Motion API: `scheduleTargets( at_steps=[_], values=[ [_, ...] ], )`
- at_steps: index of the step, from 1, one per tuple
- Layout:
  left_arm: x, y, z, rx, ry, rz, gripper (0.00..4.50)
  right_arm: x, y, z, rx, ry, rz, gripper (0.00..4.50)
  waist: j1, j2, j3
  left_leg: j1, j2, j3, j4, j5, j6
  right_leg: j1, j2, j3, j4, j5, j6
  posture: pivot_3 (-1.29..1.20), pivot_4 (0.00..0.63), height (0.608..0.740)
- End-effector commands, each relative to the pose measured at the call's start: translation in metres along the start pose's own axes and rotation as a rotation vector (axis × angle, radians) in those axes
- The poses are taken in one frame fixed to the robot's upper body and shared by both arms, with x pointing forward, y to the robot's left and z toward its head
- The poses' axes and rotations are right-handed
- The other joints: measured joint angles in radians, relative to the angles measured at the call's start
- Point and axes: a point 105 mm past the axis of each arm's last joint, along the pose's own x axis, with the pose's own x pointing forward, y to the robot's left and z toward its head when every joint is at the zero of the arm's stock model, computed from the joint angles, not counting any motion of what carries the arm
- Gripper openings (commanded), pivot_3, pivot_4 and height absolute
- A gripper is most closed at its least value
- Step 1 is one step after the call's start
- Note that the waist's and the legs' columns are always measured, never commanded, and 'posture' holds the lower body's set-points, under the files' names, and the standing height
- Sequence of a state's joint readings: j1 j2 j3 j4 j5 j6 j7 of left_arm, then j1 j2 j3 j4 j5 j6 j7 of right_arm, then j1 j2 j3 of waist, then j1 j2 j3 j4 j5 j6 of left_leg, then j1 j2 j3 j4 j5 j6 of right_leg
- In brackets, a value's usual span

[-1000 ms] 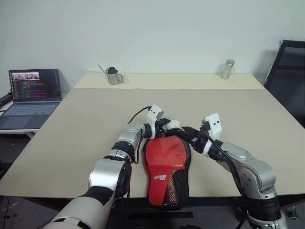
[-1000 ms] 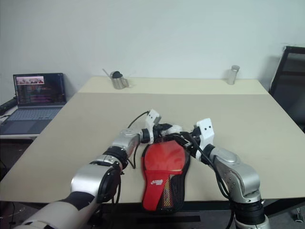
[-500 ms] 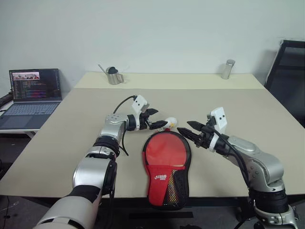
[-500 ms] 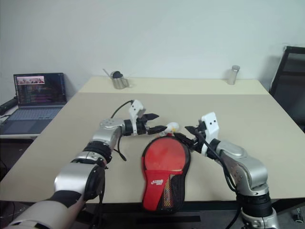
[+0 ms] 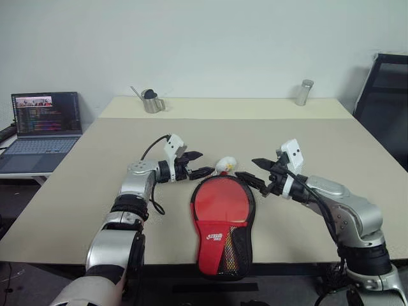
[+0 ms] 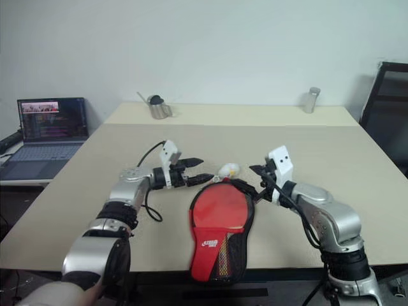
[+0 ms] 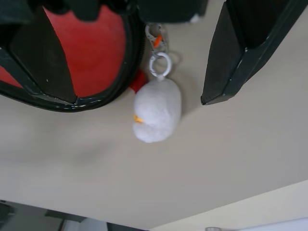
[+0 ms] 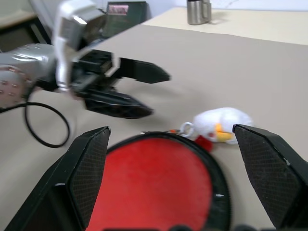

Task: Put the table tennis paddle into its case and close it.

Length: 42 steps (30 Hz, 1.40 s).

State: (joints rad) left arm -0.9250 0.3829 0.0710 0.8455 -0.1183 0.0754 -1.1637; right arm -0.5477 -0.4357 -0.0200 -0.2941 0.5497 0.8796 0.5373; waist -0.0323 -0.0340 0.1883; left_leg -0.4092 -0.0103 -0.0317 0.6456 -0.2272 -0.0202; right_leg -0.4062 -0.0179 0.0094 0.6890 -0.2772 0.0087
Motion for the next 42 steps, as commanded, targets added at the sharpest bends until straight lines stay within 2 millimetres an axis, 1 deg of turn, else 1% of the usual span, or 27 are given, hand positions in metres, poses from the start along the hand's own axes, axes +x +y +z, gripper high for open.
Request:
scheduleTargets(
  at_steps=[1, 5, 7, 10, 13, 18, 24, 28, 31, 34, 37, 42],
  values=[
    [-0.006, -0.018, 0.004, 0.029, 0.005, -0.091, 4.5, -0.005, -0.006, 0.017, -0.054, -0.031, 0.001, 4.48, -0.001, 0.0, 0.0, 0.0, 0.0, 0.0, 0.0, 0.0, 0.0, 0.0, 0.0, 0.0, 0.0, 0.0, 0.0, 0.0, 0.15, 0.74],
    [-0.01, -0.039, -0.008, 0.026, 0.042, -0.144, 4.5, -0.003, -0.025, 0.026, -0.085, -0.028, -0.051, 4.48, 0.0, 0.0, 0.0, 0.0, 0.001, 0.0, 0.0, 0.0, 0.0, 0.0, 0.0, 0.0, 0.001, 0.0, 0.0, 0.0, 0.15, 0.74],
    [-0.007, -0.044, -0.012, 0.023, 0.049, -0.143, 4.5, 0.001, -0.034, 0.032, -0.097, -0.035, -0.074, 4.48, 0.001, 0.0, 0.0, 0.0, 0.0, 0.0, 0.001, 0.0, 0.0, 0.0, 0.0, 0.001, 0.001, 0.0, 0.0, 0.0, 0.15, 0.74],
    [-0.003, -0.048, -0.02, 0.014, 0.058, -0.132, 4.5, 0.012, -0.041, 0.038, -0.092, -0.034, -0.075, 4.48, 0.002, 0.0, 0.0, 0.001, 0.0, 0.001, 0.002, 0.0, 0.0, 0.0, 0.0, 0.001, 0.002, 0.001, -0.001, 0.0, 0.15, 0.74],
    [-0.002, -0.05, -0.027, 0.018, 0.073, -0.126, 4.5, 0.029, -0.049, 0.035, -0.093, 0.003, -0.086, 4.48, -0.001, 0.0, 0.0, 0.001, 0.001, 0.002, 0.001, 0.0, 0.0, 0.0, 0.0, 0.002, 0.002, 0.001, -0.001, 0.0, 0.15, 0.74],
    [-0.001, -0.049, -0.028, 0.013, 0.07, -0.111, 4.5, 0.057, -0.06, 0.025, -0.052, 0.054, -0.094, 4.48, -0.001, 0.0, 0.0, 0.002, 0.001, 0.004, 0.0, 0.0, 0.0, 0.0, 0.0, 0.003, 0.003, 0.001, -0.001, 0.0, 0.15, 0.74],
    [-0.004, -0.049, -0.03, 0.012, 0.07, -0.098, 4.5, 0.09, -0.065, 0.017, -0.006, 0.059, -0.114, 4.48, -0.002, 0.0, 0.0, 0.002, 0.001, 0.005, 0.0, 0.0, 0.0, 0.0, 0.0, 0.004, 0.003, 0.001, -0.001, 0.0, 0.15, 0.74],
    [-0.008, -0.05, -0.031, 0.011, 0.075, -0.09, 4.5, 0.112, -0.057, 0.008, 0.029, 0.065, -0.105, 4.48, -0.003, 0.0, 0.0, 0.003, 0.001, 0.005, 0.0, 0.0, 0.0, -0.001, 0.0, 0.004, 0.003, 0.001, -0.001, 0.0, 0.15, 0.74],
    [-0.01, -0.05, -0.031, 0.015, 0.079, -0.083, 4.5, 0.124, -0.057, -0.001, 0.038, 0.066, -0.16, 4.48, -0.002, 0.0, 0.0, 0.003, 0.001, 0.005, 0.0, 0.0, 0.0, -0.001, 0.0, 0.004, 0.003, 0.001, -0.001, 0.0, 0.15, 0.74],
    [-0.013, -0.05, -0.03, 0.018, 0.082, -0.075, 4.5, 0.13, -0.057, -0.009, 0.0, 0.074, -0.204, 4.48, -0.002, 0.0, 0.0, 0.003, 0.001, 0.005, 0.0, 0.0, 0.0, -0.001, 0.0, 0.005, 0.003, 0.001, -0.001, 0.0, 0.15, 0.74],
    [-0.015, -0.05, -0.03, 0.021, 0.084, -0.063, 4.5, 0.132, -0.057, -0.014, -0.013, 0.073, -0.235, 4.48, -0.002, 0.0, 0.0, 0.003, 0.001, 0.005, 0.0, 0.0, 0.0, -0.001, 0.0, 0.005, 0.003, 0.001, -0.001, 0.0, 0.15, 0.74],
    [-0.024, -0.049, -0.029, 0.028, 0.092, -0.036, 4.5, 0.135, -0.059, -0.029, -0.029, 0.105, -0.307, 4.48, -0.004, 0.0, 0.0, 0.003, 0.001, 0.005, 0.0, 0.0, 0.0, -0.001, 0.0, 0.005, 0.004, 0.001, -0.001, 0.0, 0.15, 0.74]
  ],
)
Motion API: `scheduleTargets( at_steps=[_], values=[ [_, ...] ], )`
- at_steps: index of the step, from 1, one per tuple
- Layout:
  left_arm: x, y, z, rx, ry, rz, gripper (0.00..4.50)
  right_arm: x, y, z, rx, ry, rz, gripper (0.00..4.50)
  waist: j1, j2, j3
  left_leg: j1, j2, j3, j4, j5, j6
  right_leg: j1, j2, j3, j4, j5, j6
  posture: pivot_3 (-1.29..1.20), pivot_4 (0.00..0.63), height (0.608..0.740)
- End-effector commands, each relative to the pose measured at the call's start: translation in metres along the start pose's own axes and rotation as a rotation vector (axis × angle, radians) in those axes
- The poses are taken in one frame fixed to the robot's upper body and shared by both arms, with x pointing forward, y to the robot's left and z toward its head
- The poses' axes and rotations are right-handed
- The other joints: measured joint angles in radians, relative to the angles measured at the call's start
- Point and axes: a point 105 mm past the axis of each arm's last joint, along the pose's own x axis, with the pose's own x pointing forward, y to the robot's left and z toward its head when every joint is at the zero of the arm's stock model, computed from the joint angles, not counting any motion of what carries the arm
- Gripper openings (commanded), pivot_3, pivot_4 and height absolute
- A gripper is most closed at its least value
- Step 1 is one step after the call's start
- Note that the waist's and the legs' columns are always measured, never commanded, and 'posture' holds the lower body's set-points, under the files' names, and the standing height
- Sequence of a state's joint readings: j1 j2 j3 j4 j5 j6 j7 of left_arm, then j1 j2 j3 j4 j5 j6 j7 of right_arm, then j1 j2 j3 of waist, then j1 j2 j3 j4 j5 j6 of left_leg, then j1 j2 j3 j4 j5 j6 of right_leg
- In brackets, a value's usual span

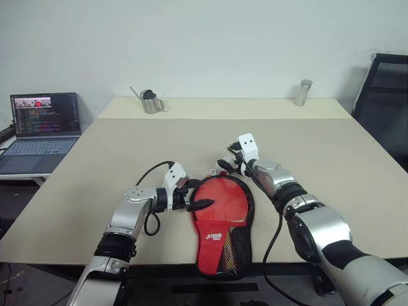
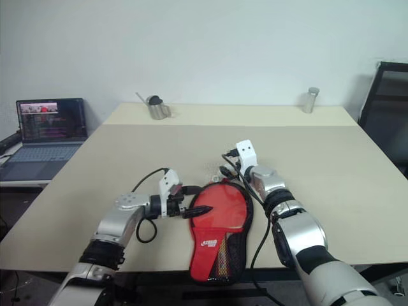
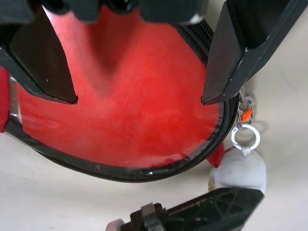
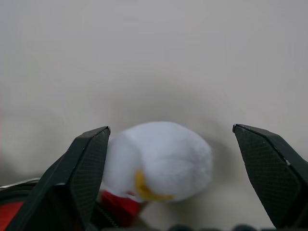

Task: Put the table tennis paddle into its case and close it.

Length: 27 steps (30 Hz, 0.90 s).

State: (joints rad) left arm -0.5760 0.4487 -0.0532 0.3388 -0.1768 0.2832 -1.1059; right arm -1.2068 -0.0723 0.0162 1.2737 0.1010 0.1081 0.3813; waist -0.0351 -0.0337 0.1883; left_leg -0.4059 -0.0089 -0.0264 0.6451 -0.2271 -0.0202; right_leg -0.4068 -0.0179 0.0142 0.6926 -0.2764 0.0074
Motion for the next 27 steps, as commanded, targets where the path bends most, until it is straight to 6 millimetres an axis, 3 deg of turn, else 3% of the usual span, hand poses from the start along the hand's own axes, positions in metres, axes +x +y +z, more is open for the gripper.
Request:
scheduleTargets(
  at_steps=[1, 7, 10, 17, 20, 23, 27],
  values=[
    [-0.007, 0.0, 0.015, 0.039, -0.037, 0.018, 4.5, 0.002, 0.001, 0.016, -0.013, -0.053, -0.028, 4.48, -0.001, 0.0, 0.0, 0.0, 0.0, 0.0, 0.0, 0.0, 0.0, 0.0, 0.0, 0.0, 0.0, 0.0, 0.0, 0.0, 0.15, 0.74],
    [-0.013, 0.001, 0.014, 0.037, -0.027, 0.036, 4.5, 0.006, 0.01, 0.009, 0.031, -0.03, -0.019, 4.48, -0.001, 0.0, 0.0, 0.002, 0.0, 0.001, 0.0, 0.0, 0.0, 0.0, 0.0, 0.0, 0.002, 0.0, 0.0, 0.0, 0.15, 0.74],
    [-0.013, 0.001, 0.014, 0.037, -0.025, 0.038, 4.5, 0.007, 0.014, 0.007, 0.026, -0.019, -0.013, 3.85, -0.001, 0.0, 0.0, 0.002, 0.0, 0.001, 0.0, 0.0, 0.0, 0.0, 0.0, 0.001, 0.003, 0.0, 0.0, 0.0, 0.15, 0.74],
    [-0.007, 0.0, 0.015, 0.042, -0.026, 0.03, 4.5, 0.008, 0.018, 0.007, 0.014, -0.015, -0.005, 1.47, -0.001, 0.0, 0.0, 0.002, 0.0, 0.001, 0.0, 0.0, 0.0, 0.0, 0.0, 0.001, 0.003, 0.0, 0.0, 0.0, 0.15, 0.74],
    [-0.001, 0.001, 0.018, 0.053, -0.033, 0.026, 4.5, 0.008, 0.018, 0.007, 0.016, -0.016, -0.005, 0.66, -0.001, 0.0, 0.0, 0.002, 0.0, 0.001, 0.0, 0.0, 0.0, 0.0, 0.0, 0.001, 0.003, 0.0, 0.0, 0.0, 0.15, 0.74],
    [0.011, 0.001, 0.022, 0.066, -0.039, 0.008, 4.5, 0.008, 0.019, 0.007, 0.018, -0.019, 0.001, 0.23, 0.0, 0.0, 0.0, 0.002, 0.0, 0.001, 0.0, 0.0, 0.0, 0.0, 0.0, 0.001, 0.003, 0.0, 0.0, 0.0, 0.15, 0.74],
    [0.022, 0.0, 0.02, 0.084, -0.018, -0.031, 4.5, 0.009, 0.022, 0.007, 0.023, -0.02, 0.012, 0.22, -0.004, 0.0, 0.0, 0.003, 0.0, 0.002, 0.0, 0.0, 0.0, 0.001, 0.0, 0.001, 0.003, 0.0, 0.0, 0.0, 0.15, 0.74]
  ],
)
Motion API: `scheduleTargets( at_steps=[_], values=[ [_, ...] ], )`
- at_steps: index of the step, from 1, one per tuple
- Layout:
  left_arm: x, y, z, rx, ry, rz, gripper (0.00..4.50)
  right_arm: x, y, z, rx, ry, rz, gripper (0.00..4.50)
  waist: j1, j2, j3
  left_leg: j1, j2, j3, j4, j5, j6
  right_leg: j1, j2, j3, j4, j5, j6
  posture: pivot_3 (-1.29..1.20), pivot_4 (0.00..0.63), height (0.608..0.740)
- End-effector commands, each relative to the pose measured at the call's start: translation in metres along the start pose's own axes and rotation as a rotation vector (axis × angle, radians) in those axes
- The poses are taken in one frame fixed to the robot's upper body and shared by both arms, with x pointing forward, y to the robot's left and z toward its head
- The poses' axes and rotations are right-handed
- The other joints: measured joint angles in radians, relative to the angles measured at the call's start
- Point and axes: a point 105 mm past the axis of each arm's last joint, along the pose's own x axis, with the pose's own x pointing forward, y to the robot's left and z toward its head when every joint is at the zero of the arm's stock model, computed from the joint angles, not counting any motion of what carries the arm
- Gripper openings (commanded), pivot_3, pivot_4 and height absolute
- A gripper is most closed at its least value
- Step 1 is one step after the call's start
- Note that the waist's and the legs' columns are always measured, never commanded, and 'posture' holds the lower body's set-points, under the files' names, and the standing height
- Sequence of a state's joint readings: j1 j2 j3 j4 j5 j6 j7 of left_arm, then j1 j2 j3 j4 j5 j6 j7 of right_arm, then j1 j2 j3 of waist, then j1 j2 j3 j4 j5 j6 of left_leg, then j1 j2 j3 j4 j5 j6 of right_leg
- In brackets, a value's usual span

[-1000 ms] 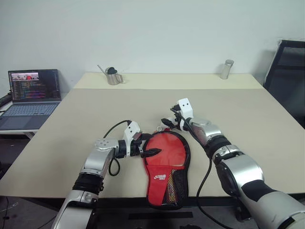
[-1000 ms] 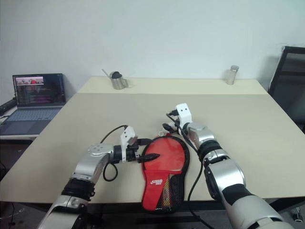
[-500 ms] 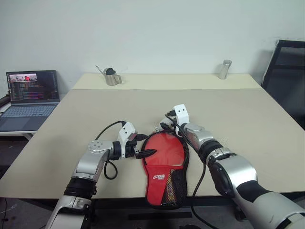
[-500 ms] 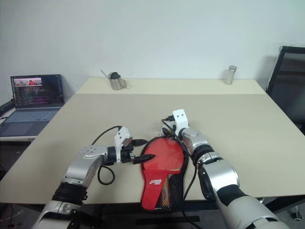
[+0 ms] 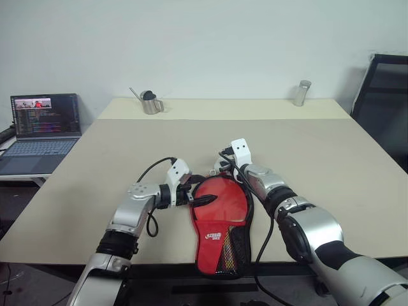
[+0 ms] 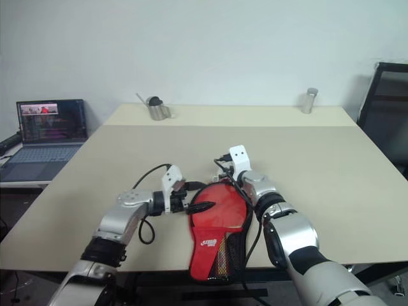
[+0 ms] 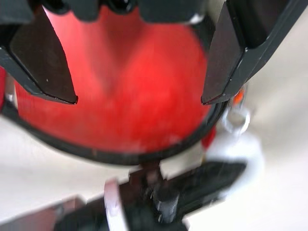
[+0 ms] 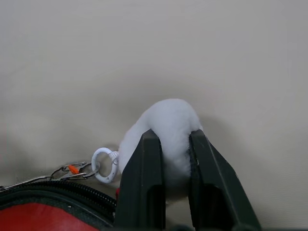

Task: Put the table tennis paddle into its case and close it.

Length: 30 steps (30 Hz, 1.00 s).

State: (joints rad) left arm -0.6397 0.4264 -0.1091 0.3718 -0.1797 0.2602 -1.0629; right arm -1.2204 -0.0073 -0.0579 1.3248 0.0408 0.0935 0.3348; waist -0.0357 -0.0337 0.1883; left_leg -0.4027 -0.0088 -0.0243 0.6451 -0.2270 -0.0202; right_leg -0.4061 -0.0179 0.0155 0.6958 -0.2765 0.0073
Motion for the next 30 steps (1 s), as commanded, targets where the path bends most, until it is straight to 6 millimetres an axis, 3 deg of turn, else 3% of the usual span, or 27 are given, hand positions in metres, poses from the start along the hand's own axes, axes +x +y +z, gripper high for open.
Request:
scheduleTargets(
  at_steps=[1, 8, 15, 22, 30],
  values=[
    [0.008, 0.001, 0.005, 0.04, -0.004, -0.025, 4.5, 0.001, 0.006, 0.015, -0.005, -0.04, 0.02, 0.22, -0.005, 0.0, 0.0, 0.0, 0.0, 0.0, 0.0, 0.0, 0.0, 0.0, 0.0, 0.0, 0.0, 0.0, 0.0, 0.0, 0.15, 0.74],
    [0.017, -0.012, -0.024, 0.079, 0.095, -0.125, 4.5, 0.002, 0.012, 0.021, 0.002, -0.062, 0.044, 0.21, -0.013, 0.0, 0.0, 0.0, 0.0, 0.001, 0.0, 0.0, 0.0, 0.0, 0.0, 0.0, 0.0, 0.0, 0.0, 0.0, 0.15, 0.74],
    [0.017, -0.019, -0.052, 0.092, 0.164, -0.165, 4.5, -0.001, 0.004, 0.028, -0.033, -0.101, 0.026, 0.21, -0.013, 0.0, 0.0, 0.002, 0.0, 0.001, 0.0, 0.0, 0.0, 0.001, 0.0, 0.0, 0.0, 0.0, 0.0, 0.0, 0.15, 0.74],
    [0.018, -0.019, -0.063, 0.084, 0.183, -0.17, 4.5, -0.008, -0.015, 0.043, -0.123, -0.166, -0.037, 0.21, -0.014, 0.0, -0.001, 0.003, 0.0, 0.001, 0.0, 0.0, 0.0, 0.002, 0.0, 0.0, 0.001, 0.0, 0.0, 0.0, 0.15, 0.74],
    [0.023, -0.019, -0.067, 0.063, 0.183, -0.173, 4.5, -0.017, -0.031, 0.039, -0.206, -0.173, -0.064, 0.21, -0.008, 0.002, -0.004, 0.003, 0.0, 0.0, 0.0, 0.0, 0.0, 0.003, 0.0, 0.0, 0.001, 0.0, 0.0, 0.0, 0.15, 0.74]
  ],
)
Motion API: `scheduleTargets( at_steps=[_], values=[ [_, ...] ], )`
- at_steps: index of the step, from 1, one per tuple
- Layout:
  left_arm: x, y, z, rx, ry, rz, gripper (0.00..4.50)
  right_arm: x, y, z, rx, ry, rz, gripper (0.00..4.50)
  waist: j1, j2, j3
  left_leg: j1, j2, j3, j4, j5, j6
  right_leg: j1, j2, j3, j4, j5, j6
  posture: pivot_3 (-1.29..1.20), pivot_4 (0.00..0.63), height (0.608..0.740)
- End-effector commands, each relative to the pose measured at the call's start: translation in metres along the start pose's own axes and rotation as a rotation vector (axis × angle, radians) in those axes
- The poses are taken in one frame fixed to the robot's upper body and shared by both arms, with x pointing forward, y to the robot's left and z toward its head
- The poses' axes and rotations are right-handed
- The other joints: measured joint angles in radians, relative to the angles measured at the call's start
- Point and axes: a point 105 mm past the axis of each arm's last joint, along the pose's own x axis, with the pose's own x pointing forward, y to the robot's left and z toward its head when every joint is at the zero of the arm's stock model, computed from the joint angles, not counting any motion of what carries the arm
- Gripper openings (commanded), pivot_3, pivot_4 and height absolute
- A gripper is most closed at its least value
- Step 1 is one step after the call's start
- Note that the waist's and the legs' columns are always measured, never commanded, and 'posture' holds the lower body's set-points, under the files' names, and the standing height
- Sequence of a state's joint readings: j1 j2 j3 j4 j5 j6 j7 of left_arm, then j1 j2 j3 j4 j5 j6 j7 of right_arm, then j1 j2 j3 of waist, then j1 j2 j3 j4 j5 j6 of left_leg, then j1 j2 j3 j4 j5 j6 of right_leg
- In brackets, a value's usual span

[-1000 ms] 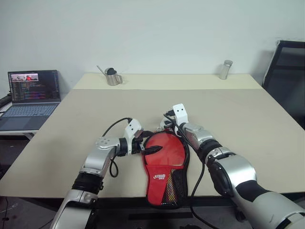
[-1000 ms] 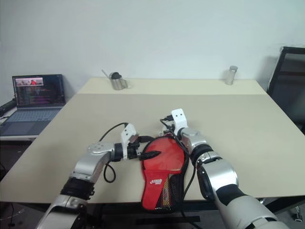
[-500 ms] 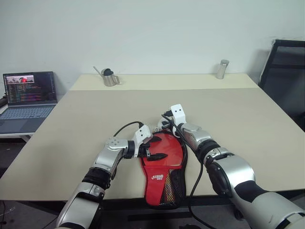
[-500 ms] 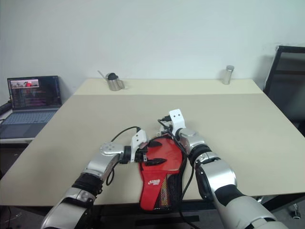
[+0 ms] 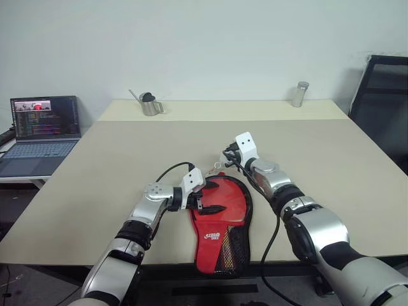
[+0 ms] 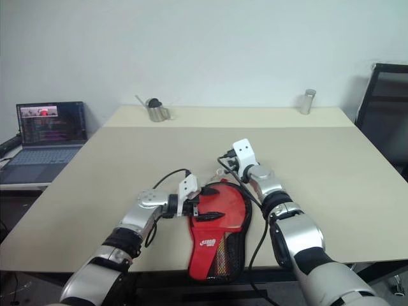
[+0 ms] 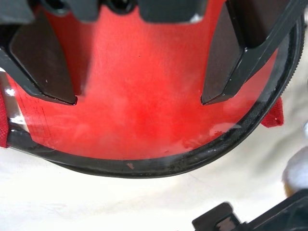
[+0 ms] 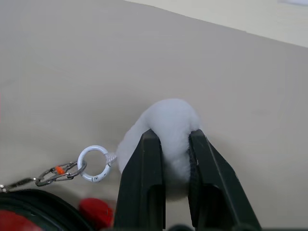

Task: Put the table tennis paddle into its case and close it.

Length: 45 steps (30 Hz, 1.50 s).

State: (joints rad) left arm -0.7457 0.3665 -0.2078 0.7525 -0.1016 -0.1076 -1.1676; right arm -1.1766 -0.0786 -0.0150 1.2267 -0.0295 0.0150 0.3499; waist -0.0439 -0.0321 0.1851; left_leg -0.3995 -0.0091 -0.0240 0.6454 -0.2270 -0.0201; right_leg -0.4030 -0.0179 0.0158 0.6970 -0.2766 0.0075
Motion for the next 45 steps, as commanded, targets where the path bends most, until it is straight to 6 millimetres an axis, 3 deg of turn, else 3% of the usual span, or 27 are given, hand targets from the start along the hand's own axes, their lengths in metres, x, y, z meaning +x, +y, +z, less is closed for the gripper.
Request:
scheduleTargets(
  at_steps=[1, 7, 16, 24, 33, 45],
  values=[
    [0.002, -0.015, -0.039, -0.072, 0.133, -0.028, 4.5, -0.004, -0.008, 0.021, -0.058, -0.087, -0.013, 0.21, 0.0, 0.001, -0.002, 0.0, 0.0, 0.0, 0.0, 0.0, 0.0, 0.0, 0.0, 0.0, 0.0, 0.0, 0.0, 0.0, 0.15, 0.74],
    [0.004, -0.015, -0.041, -0.085, 0.129, -0.026, 4.5, -0.018, -0.013, 0.024, -0.137, -0.119, 0.007, 0.21, 0.006, 0.002, -0.004, 0.001, 0.0, -0.001, 0.0, 0.0, 0.0, 0.001, 0.0, 0.0, 0.0, 0.0, 0.0, 0.0, 0.15, 0.74],
    [0.006, -0.012, -0.041, -0.092, 0.125, -0.019, 4.5, -0.071, -0.044, 0.009, -0.171, -0.061, -0.049, 0.21, 0.015, 0.004, -0.006, 0.001, -0.001, -0.001, 0.0, 0.0, 0.0, 0.003, 0.0, -0.001, -0.001, 0.0, 0.001, 0.0, 0.15, 0.74],
    [0.007, -0.01, -0.04, -0.093, 0.125, -0.009, 4.5, -0.118, -0.052, -0.01, -0.157, 0.049, -0.061, 0.21, 0.017, 0.005, -0.007, 0.004, -0.001, -0.004, 0.0, 0.0, 0.0, 0.01, 0.001, -0.003, -0.008, -0.003, 0.005, 0.0, 0.15, 0.74],
    [0.014, -0.006, -0.034, -0.093, 0.107, 0.006, 4.5, -0.183, -0.03, -0.026, -0.13, 0.207, 0.139, 0.21, 0.022, 0.005, -0.007, 0.005, -0.001, -0.005, 0.0, -0.001, 0.002, 0.015, 0.001, -0.004, -0.017, -0.003, 0.008, 0.0, 0.15, 0.74],
    [0.016, -0.002, -0.032, -0.077, 0.108, 0.024, 4.5, -0.241, 0.021, -0.056, -0.102, 0.422, 0.473, 0.21, 0.038, 0.004, -0.008, 0.005, 0.0, -0.006, -0.001, -0.001, 0.002, 0.016, 0.001, -0.006, -0.02, -0.003, 0.009, 0.0, 0.15, 0.74]
  ],
)
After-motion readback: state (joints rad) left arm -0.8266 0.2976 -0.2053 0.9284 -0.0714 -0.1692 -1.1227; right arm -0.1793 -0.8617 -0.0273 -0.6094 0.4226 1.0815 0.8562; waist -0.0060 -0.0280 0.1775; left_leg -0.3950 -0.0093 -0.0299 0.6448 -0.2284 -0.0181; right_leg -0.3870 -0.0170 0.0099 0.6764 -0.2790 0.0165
